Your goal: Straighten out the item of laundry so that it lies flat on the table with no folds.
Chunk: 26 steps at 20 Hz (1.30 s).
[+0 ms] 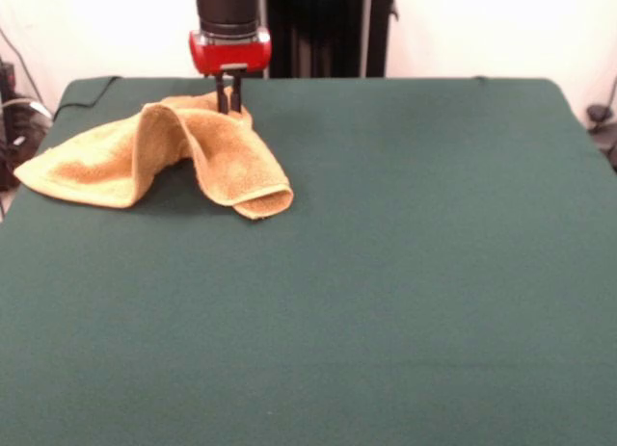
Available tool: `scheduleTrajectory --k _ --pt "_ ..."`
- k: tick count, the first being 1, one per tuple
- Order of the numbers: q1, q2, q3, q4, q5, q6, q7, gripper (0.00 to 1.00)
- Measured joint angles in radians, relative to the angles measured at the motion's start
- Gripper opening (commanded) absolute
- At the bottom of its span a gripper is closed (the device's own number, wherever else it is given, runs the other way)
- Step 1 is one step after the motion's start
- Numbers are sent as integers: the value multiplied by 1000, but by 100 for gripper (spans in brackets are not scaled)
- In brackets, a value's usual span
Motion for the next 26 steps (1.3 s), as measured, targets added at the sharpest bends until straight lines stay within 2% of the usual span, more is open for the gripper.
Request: scheduleTrajectory --k 11,19,26 --pt "0 3 0 56 46 0 43 0" --pt "0 3 0 105 52 0 155 0" --pt "0 3 0 124 52 0 200 0"
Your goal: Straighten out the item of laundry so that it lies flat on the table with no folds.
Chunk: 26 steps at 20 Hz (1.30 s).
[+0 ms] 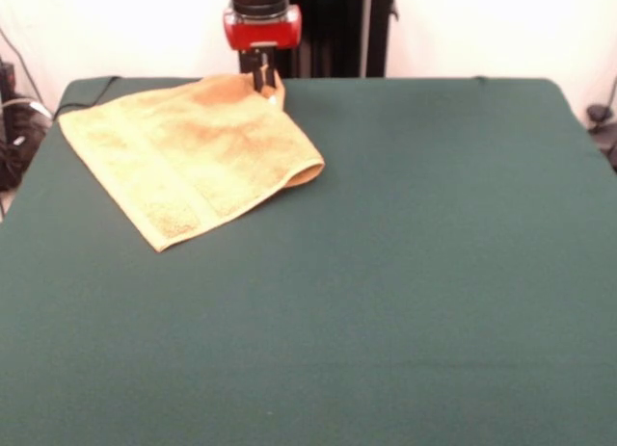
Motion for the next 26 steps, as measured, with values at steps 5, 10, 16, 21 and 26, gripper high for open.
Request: scheduleTrajectory --k 5,10,16,21,26 --pt "0 0 0 0 0 0 21 0" --pt "0 0 0 0 0 0 21 0" --pt "0 0 0 1 0 0 21 0" --pt "2 0 0 2 0 0 21 0" --pt "2 0 0 2 0 0 21 0"
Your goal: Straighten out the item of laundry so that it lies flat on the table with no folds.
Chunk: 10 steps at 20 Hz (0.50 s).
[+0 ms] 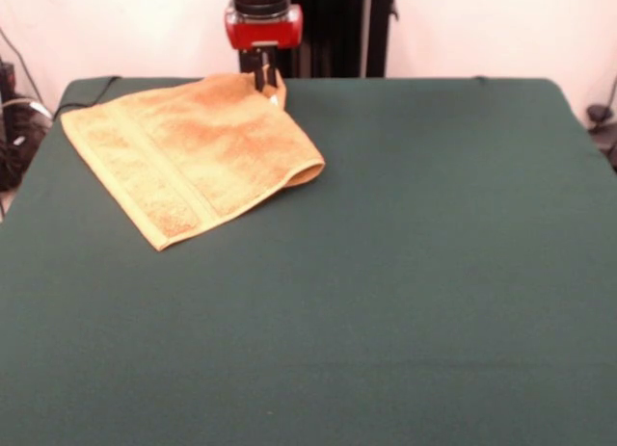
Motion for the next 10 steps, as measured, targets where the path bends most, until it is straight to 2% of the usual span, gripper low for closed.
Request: scheduleTrajectory --k 7,8,10 --pt "0 0 0 0 0 0 0 0" --pt "0 0 0 0 0 0 0 100" --pt "0 0 0 0 -1 0 0 100"
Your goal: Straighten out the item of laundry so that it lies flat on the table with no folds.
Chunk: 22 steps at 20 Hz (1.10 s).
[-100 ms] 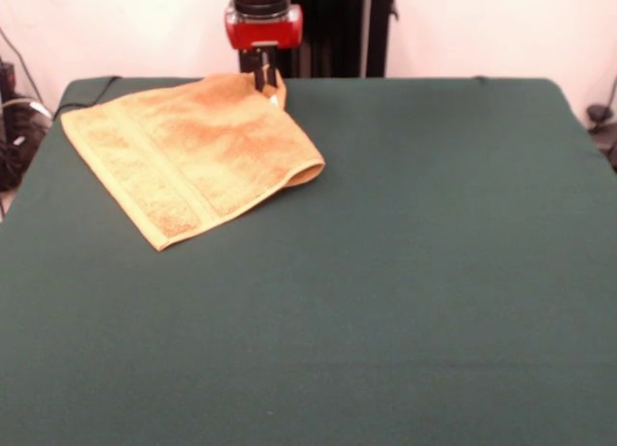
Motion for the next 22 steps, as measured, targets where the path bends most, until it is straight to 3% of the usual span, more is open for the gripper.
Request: scheduleTrajectory --k 22 --pt "38 -14 0 12 -4 0 0 100"
